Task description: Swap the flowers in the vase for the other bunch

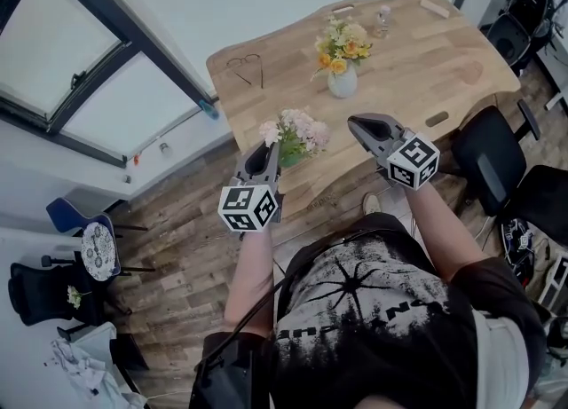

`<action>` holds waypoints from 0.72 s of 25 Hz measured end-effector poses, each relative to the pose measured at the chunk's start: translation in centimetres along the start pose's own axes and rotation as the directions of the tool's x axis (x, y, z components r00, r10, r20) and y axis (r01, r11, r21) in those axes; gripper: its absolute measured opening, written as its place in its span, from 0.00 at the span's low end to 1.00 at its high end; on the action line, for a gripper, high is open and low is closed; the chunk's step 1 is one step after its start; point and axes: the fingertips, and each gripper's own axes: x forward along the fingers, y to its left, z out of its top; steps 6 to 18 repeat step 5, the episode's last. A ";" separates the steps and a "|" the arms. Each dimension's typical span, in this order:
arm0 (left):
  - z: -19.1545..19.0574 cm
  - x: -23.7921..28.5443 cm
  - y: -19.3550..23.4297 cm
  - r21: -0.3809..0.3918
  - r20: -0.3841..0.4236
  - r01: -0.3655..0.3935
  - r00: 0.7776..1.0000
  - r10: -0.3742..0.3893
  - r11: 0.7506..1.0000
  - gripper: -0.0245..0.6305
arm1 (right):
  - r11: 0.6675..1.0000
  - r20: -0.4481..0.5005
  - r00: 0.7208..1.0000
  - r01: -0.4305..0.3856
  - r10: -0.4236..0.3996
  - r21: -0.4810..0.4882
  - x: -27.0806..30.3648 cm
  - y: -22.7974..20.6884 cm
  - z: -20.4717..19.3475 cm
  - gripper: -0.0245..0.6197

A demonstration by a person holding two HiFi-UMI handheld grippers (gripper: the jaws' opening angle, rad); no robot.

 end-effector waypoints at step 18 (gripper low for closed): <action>0.2 0.2 0.3 -0.002 0.003 -0.003 1.000 0.003 1.000 0.13 | 1.000 0.000 1.000 -0.004 0.004 -0.003 0.4 -0.1 0.2 0.07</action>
